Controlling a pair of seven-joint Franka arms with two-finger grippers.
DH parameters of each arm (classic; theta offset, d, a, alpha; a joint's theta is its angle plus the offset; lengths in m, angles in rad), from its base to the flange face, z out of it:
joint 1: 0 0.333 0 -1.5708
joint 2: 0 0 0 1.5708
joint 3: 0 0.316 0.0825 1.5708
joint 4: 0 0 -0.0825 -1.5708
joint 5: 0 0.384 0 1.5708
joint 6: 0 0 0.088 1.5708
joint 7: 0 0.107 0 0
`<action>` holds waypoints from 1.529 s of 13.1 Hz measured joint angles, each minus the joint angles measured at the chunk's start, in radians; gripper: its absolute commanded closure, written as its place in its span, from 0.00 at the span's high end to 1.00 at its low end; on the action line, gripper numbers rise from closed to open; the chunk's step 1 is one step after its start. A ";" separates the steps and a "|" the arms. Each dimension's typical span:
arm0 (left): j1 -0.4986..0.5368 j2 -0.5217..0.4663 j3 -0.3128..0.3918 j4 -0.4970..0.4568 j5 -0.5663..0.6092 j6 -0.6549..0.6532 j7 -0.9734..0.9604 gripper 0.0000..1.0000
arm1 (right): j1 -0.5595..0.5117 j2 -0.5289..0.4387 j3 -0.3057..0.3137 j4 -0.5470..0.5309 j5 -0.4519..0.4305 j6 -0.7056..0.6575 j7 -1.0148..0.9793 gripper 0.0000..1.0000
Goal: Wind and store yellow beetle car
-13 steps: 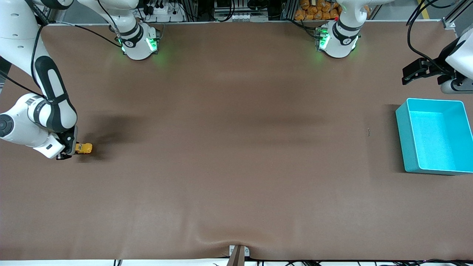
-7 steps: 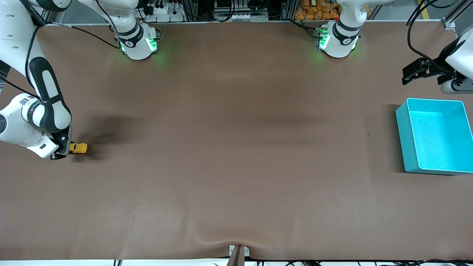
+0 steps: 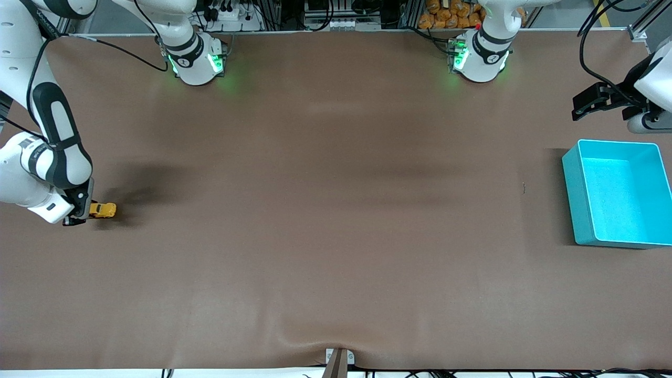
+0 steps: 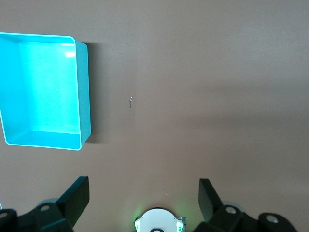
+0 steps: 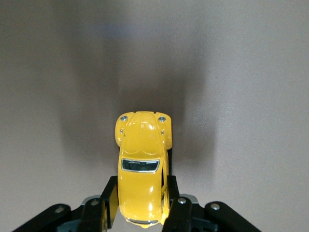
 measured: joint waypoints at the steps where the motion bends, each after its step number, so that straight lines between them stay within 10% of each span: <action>1: 0.000 0.000 0.001 0.000 -0.003 0.000 0.000 1.00 | -0.003 0.001 0.000 0.002 0.000 0.000 -0.002 0.27; 13: 0.000 0.000 0.005 0.000 -0.020 0.000 0.000 1.00 | -0.025 0.030 0.000 0.061 0.013 -0.065 -0.007 0.32; 15: 0.000 0.000 0.005 0.000 -0.020 0.000 0.000 1.00 | -0.026 0.030 -0.001 0.062 0.021 -0.066 -0.009 0.53; 16: 0.000 0.000 0.005 0.000 -0.020 0.000 0.000 1.00 | -0.026 0.031 -0.001 0.062 0.021 -0.067 -0.009 0.99; 20: 0.000 0.000 0.005 0.000 -0.020 0.000 0.000 1.00 | -0.028 0.054 -0.001 0.091 0.022 -0.112 -0.010 1.00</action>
